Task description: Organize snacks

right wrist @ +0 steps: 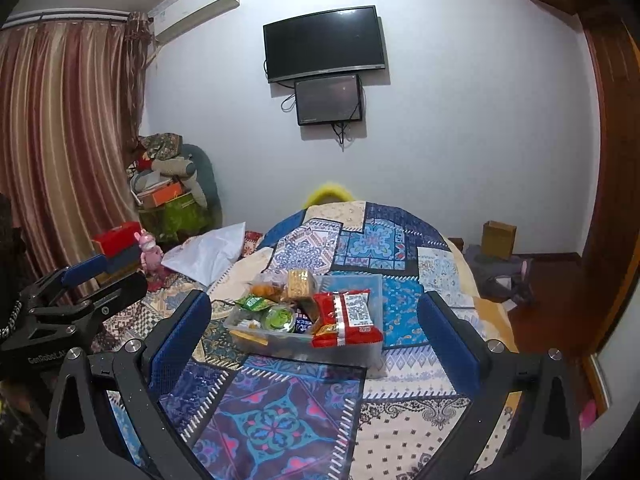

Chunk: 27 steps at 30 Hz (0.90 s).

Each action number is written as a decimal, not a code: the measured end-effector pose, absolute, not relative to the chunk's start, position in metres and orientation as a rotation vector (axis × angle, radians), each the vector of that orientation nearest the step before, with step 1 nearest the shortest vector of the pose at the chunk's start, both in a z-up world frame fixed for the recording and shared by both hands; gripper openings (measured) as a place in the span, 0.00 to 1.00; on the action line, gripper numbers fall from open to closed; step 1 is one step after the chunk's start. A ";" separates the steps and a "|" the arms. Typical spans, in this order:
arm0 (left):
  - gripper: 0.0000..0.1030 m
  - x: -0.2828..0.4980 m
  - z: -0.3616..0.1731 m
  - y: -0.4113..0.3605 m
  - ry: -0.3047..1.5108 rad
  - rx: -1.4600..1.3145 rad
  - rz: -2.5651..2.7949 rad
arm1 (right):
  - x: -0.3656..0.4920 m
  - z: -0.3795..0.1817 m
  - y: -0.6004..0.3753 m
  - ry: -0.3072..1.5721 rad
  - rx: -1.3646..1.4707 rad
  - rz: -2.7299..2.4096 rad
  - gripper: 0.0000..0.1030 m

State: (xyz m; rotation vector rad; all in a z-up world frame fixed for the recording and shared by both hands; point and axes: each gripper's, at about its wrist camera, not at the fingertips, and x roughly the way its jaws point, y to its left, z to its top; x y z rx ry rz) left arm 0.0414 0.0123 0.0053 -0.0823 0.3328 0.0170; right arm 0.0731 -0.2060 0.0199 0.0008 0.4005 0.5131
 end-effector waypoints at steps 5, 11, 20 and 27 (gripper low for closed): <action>0.99 0.042 0.005 0.012 0.333 -0.081 0.013 | 0.075 0.019 -0.205 0.400 -0.005 0.504 1.00; 0.99 0.042 0.004 0.012 0.337 -0.083 0.012 | 0.075 0.017 -0.206 0.405 -0.004 0.496 1.00; 0.99 0.044 0.004 0.014 0.343 -0.090 0.010 | 0.075 0.014 -0.206 0.416 0.005 0.495 1.00; 0.99 0.044 0.004 0.013 0.339 -0.091 0.006 | 0.077 0.012 -0.207 0.422 0.009 0.492 1.00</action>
